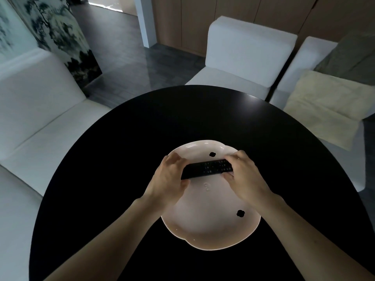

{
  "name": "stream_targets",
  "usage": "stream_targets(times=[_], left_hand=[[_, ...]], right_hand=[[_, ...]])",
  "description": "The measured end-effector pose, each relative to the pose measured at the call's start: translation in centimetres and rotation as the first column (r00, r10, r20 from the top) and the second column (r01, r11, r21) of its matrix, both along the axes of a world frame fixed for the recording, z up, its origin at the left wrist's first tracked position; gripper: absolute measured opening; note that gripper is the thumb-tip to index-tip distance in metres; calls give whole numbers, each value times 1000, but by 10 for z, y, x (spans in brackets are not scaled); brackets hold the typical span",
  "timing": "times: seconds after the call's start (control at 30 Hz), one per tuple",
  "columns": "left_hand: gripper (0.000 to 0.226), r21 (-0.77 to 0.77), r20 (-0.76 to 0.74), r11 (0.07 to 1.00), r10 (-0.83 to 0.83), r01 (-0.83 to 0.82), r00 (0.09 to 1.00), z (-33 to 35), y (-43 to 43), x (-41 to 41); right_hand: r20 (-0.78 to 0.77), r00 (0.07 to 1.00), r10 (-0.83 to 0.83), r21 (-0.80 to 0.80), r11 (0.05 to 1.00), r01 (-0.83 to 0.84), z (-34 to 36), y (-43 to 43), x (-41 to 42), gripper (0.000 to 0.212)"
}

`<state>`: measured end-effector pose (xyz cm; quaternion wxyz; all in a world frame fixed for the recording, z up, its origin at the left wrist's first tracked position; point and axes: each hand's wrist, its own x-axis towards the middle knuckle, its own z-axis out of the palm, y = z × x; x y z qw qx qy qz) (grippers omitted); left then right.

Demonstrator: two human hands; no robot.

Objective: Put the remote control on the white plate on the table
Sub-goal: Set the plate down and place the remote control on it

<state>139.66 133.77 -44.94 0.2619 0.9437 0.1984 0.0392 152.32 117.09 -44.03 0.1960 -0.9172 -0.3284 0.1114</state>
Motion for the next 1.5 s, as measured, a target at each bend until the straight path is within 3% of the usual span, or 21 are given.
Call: stream_targets(times=[0.2,0.37,0.5,0.83,1.0,1.07,1.17,1.33,1.4,1.5], left_hand=[[54,22,24,1000,-5,5,1000,2,-5,0],[53,161,46,987,9,-17,999,7,-3,-5],[46,143,15,990,-13,10,1000,9,3,-4],[53,126,-1,990,-58,58,998,10,9,33],[57,135,18,989,-71,68,997,10,12,35],[60,136,40,988,-74,67,996,13,15,29],[59,18,95,1000,16,-18,995,20,25,20],[69,-437,29,894,122,-97,992,7,43,12],[66,-520,49,849,141,-95,989,1,43,12],[70,-576,74,812,162,-91,984,-1,39,13]], right_hand=[[-5,1000,-15,29,999,15,-2,-1,-2,38],[67,998,16,68,997,-20,1,-7,3,51],[77,991,105,31,994,-108,4,-12,6,42],[-27,999,-47,62,997,49,-6,-32,-2,43],[-45,998,-35,71,997,38,-3,-34,-1,47],[-4,999,-41,162,986,41,2,-40,0,54],[-47,975,-218,379,899,219,10,-53,-4,66],[-305,863,-403,490,710,505,-7,-55,-39,76],[-331,847,-415,487,694,531,-12,-52,-56,80],[-238,865,-442,464,731,501,-9,-49,-69,80]])
